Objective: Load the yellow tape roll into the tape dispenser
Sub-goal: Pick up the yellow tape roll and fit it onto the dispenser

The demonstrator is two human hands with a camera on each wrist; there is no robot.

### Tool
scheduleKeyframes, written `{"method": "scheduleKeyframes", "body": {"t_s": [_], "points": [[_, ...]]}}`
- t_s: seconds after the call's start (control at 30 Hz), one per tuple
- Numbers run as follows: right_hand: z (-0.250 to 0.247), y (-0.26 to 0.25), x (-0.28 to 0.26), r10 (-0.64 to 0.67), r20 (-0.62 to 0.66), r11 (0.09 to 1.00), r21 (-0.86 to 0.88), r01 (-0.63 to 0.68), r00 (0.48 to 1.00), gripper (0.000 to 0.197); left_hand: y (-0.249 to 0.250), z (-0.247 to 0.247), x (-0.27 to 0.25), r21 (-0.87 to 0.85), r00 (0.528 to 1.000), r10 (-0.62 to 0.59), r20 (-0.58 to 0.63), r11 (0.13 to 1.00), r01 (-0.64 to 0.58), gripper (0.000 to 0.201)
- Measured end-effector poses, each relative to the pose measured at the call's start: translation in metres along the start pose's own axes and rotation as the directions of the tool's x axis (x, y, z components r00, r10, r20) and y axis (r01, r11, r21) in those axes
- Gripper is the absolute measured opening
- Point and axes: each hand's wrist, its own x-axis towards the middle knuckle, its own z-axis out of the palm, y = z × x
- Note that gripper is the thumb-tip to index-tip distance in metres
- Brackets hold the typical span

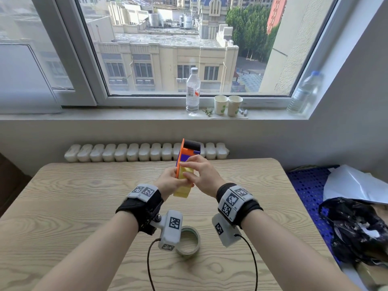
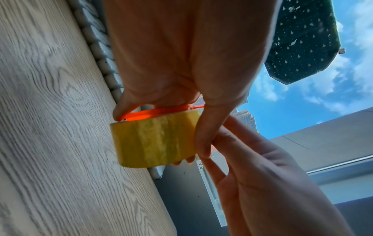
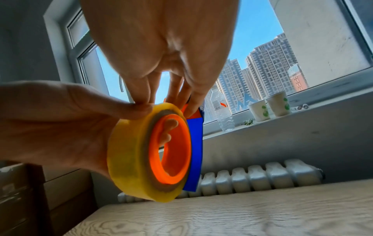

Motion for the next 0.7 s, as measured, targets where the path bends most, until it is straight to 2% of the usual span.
{"method": "scheduleKeyframes", "body": {"t_s": [0.1, 0.2, 0.3, 0.37, 0.43, 0.53, 0.6, 0.7], "points": [[-0.002, -0.002, -0.003, -0.044, -0.03, 0.999, -0.001, 0.044, 0.999, 0.028, 0.005, 0.001, -0.001, -0.011, 1.0, 0.023, 0.009, 1.0, -0.023, 0.013], [-0.004, -0.002, -0.006, -0.045, -0.041, 0.998, 0.041, 0.046, 0.998, 0.025, 0.005, 0.001, -0.003, -0.026, 0.999, 0.033, 0.028, 0.999, -0.033, 0.016], [-0.004, -0.003, -0.006, 0.014, -0.104, 0.991, 0.134, 0.0, 0.995, 0.029, 0.004, -0.001, -0.005, -0.06, 0.999, 0.034, 0.025, 0.998, -0.033, 0.034], [-0.003, -0.003, -0.005, 0.11, -0.14, 0.978, 0.194, -0.082, 0.984, 0.044, 0.005, -0.003, -0.005, -0.089, 0.999, 0.043, 0.011, 0.995, -0.042, 0.043], [-0.001, -0.003, -0.003, 0.23, -0.091, 0.911, 0.37, -0.181, 0.969, 0.054, 0.009, -0.004, -0.006, -0.101, 0.999, 0.052, -0.007, 0.993, -0.052, 0.049], [0.004, -0.007, 0.0, 0.344, 0.04, 0.705, 0.649, -0.286, 0.938, 0.049, 0.012, -0.003, -0.005, -0.099, 0.998, 0.068, -0.008, 0.993, -0.068, 0.054], [0.005, -0.009, 0.003, 0.389, 0.064, 0.623, 0.717, -0.313, 0.919, 0.045, 0.012, -0.002, -0.005, -0.08, 0.997, 0.069, -0.014, 0.994, -0.07, 0.057], [0.006, -0.011, 0.006, 0.416, 0.076, 0.573, 0.752, -0.326, 0.906, 0.045, 0.009, 0.001, -0.005, -0.056, 0.996, 0.081, -0.024, 0.995, -0.082, 0.058]]}}
